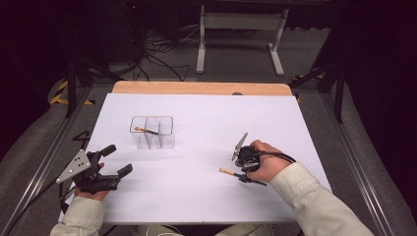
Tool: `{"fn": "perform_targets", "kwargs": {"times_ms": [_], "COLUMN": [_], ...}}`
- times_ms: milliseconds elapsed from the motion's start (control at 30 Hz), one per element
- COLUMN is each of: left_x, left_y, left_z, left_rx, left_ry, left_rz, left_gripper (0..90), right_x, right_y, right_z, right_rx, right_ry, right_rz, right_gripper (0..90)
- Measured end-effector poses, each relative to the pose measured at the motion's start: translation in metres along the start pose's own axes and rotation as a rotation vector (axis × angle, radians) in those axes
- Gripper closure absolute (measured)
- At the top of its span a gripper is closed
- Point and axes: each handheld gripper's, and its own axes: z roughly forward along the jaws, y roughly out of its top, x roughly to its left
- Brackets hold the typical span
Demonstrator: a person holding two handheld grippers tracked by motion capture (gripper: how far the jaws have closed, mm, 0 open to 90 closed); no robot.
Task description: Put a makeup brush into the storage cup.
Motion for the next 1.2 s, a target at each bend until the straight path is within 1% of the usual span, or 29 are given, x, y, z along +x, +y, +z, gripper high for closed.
{"fn": "perform_targets", "kwargs": {"times_ms": [467,533,667,900,1000,1200], "left_x": [0.0,-0.0002,-0.0002,-0.0005,-0.0005,-0.0009], "left_y": [0.0,0.0001,0.0001,0.0001,0.0003,0.0005], "left_z": [0.0001,0.0002,0.0002,0.0003,0.0002,0.0004], "left_rx": [0.003,0.002,0.002,0.002,0.006,0.007], "left_ry": [0.001,0.0,0.0,0.002,0.001,0.003], "left_rz": [-0.001,-0.001,-0.001,-0.003,-0.002,0.003], "left_gripper": [5.3,5.3,5.3,5.3,5.3,5.3], "right_x": [0.0006,0.0017,0.003,0.0035,0.0045,0.0059], "right_y": [-0.0003,0.0006,0.0016,0.0029,0.0038,0.0054], "right_z": [0.0049,0.0057,0.0075,0.0083,0.0087,0.0093], "right_rx": [0.057,0.075,0.102,0.117,0.127,0.139], "right_ry": [0.001,-0.008,-0.008,-0.02,-0.026,-0.034], "right_rz": [-0.002,-0.009,-0.016,-0.027,-0.031,-0.035], "right_gripper": [70.5,73.1,76.6,80.0,83.1,83.9]}}
